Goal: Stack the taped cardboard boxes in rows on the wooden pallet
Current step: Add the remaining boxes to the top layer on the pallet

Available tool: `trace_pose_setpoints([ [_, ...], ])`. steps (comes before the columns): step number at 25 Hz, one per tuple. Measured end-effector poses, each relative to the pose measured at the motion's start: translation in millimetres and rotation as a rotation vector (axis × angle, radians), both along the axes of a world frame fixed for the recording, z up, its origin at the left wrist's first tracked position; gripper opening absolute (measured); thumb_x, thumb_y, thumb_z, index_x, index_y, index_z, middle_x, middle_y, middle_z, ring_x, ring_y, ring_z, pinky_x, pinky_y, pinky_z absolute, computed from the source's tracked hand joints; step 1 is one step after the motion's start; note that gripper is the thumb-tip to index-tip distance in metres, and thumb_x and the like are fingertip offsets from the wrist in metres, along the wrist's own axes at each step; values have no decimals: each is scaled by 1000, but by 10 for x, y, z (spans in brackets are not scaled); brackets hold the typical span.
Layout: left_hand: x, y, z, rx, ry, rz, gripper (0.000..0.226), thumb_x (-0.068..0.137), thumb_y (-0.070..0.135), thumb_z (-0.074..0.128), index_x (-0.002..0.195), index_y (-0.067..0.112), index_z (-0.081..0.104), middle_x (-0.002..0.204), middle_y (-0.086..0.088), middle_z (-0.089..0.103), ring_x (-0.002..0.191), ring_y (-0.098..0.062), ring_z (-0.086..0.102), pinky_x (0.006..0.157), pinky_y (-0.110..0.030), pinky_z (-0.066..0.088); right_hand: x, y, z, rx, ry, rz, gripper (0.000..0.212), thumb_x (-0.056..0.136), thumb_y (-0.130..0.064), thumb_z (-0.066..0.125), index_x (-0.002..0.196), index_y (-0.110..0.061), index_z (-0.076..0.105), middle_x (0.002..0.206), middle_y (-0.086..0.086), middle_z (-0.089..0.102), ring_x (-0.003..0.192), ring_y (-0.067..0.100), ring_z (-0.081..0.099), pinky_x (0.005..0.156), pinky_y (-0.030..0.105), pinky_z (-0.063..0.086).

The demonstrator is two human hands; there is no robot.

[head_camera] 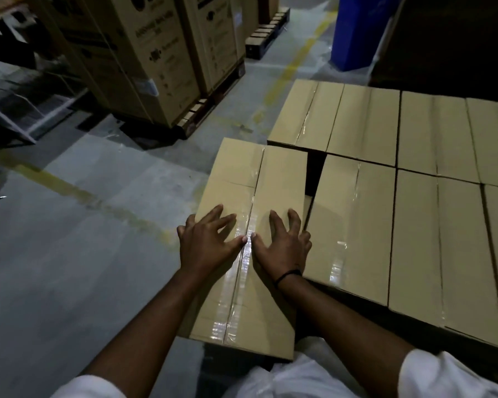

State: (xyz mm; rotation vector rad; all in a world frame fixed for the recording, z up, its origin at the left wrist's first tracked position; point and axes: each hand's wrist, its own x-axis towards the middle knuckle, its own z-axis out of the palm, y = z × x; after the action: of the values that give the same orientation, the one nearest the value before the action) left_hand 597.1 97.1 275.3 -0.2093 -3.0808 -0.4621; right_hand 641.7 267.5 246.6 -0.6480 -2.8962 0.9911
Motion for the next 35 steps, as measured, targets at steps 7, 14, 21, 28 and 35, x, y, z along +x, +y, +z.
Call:
trace_pose_setpoints([
  [7, -789, 198, -355, 56, -102, -103, 72, 77, 78, 65, 142, 48, 55, 158, 19, 42, 143, -37, 38, 106, -53, 33, -636, 130, -351, 30, -65, -125, 92, 88, -65, 57, 163, -33, 13, 169, 4, 3, 142, 37, 29, 116, 49, 29],
  [14, -1609, 326, -880, 63, -229, -275, 74, 79, 74, 68, 146, 47, 52, 159, 18, 41, 144, -38, 36, 108, -54, 32, -1200, 208, -843, 54, -187, -239, 92, 87, -67, 57, 163, -33, 16, 169, 4, 3, 139, 35, 31, 116, 49, 29],
  [21, -2113, 315, -1601, 67, -478, -468, 81, 84, 66, 69, 155, 44, 37, 170, 14, 15, 153, -39, 17, 119, -59, 22, -1647, 497, -1317, 64, -328, -209, 90, 88, -60, 64, 161, -33, 21, 170, 5, -2, 146, 38, 20, 119, 52, 24],
  [28, -2173, 244, -1906, -85, -631, -697, 89, 91, 43, 74, 161, 42, 21, 168, 9, -25, 153, -49, -8, 122, -57, 18, -1240, 268, -1602, 165, -557, -38, 101, 89, -70, 54, 163, -33, -4, 168, 12, -25, 154, 42, -17, 123, 58, -1],
  [35, -1503, -70, -1774, -372, -673, -818, 121, 78, 56, 81, 161, 41, -5, 161, -2, -42, 145, -64, -14, 113, -64, 33, -442, -112, -1595, 186, -631, 42, 126, 73, -92, 48, 161, -32, -18, 160, 17, -39, 146, 49, -32, 122, 60, -9],
])
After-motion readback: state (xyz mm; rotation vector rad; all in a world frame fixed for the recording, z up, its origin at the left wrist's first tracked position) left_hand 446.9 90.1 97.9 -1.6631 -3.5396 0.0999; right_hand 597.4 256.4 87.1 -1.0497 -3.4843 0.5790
